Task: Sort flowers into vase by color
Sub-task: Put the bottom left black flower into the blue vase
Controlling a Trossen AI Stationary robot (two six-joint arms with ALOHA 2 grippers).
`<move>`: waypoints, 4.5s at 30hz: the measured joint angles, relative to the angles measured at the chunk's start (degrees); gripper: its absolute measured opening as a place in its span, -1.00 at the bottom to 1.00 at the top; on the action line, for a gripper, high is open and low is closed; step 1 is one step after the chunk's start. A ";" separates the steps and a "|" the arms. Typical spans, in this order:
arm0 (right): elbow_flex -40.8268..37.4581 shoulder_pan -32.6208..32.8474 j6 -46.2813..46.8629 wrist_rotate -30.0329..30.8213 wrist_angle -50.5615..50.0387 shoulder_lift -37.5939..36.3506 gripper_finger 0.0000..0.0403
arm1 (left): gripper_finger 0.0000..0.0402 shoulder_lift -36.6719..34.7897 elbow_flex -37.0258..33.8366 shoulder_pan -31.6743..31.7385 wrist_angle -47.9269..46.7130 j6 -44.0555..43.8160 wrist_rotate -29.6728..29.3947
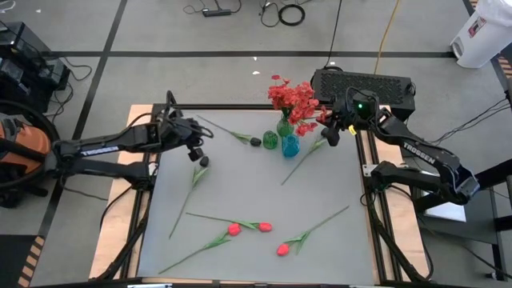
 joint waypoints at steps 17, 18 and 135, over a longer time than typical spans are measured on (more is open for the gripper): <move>0.00 -0.03 0.05 0.00 0.05 0.04 -1.00 | -0.48 -7.96 -4.01 -0.51 -5.22 -18.11 2.55; 0.00 -0.03 0.08 0.00 0.05 0.04 -1.00 | -0.48 -7.96 -4.01 -0.52 -5.26 -20.50 3.80; 0.00 -0.03 1.73 -0.02 0.07 0.07 -1.00 | -0.94 31.92 -3.96 -22.93 -15.47 -65.78 13.86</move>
